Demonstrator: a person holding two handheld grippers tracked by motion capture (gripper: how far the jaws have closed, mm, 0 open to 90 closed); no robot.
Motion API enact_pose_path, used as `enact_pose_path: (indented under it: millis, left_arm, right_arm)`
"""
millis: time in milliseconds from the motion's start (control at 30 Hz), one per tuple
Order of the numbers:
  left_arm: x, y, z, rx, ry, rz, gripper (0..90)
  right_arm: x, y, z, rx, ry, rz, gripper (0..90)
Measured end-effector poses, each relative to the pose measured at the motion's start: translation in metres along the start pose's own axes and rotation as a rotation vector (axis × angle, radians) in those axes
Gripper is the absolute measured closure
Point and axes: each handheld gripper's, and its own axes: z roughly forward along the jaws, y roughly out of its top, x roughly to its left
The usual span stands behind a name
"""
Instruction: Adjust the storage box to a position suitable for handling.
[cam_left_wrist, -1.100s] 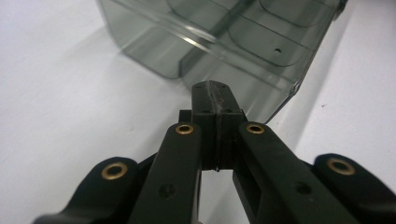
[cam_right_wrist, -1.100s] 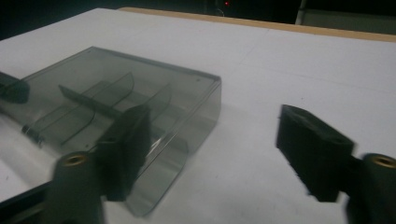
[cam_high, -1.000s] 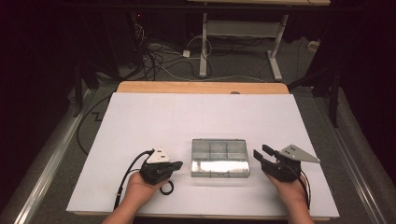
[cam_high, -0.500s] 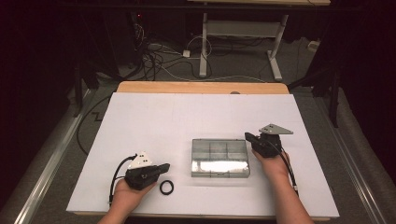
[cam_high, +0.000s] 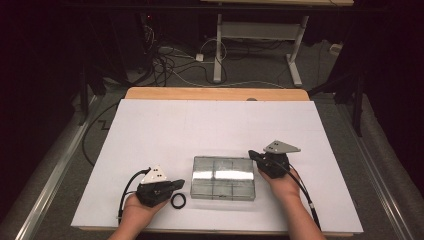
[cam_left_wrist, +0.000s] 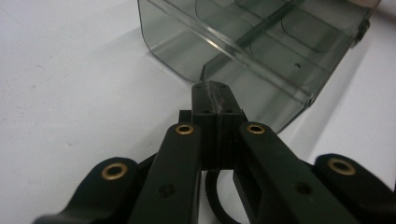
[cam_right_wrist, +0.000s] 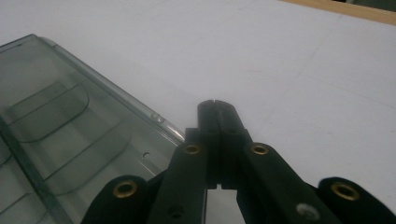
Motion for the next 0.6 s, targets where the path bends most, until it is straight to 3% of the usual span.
enact_pose_path:
  millis: [200, 333, 600]
  left_arm:
    - [0.002, -0.002, 0.001, -0.006, -0.003, -0.01, 87.9]
    - [-0.002, -0.001, 0.004, 0.01, -0.017, 0.005, 87.9]
    - [-0.013, 0.0, 0.01, 0.033, -0.021, 0.03, 88.0]
  right_arm:
    - [0.003, -0.002, -0.003, 0.001, -0.017, -0.002, 90.0]
    - [0.001, -0.004, -0.009, -0.001, -0.029, 0.014, 90.0]
    - [0.006, -0.021, -0.041, -0.03, -0.033, 0.016, 90.0]
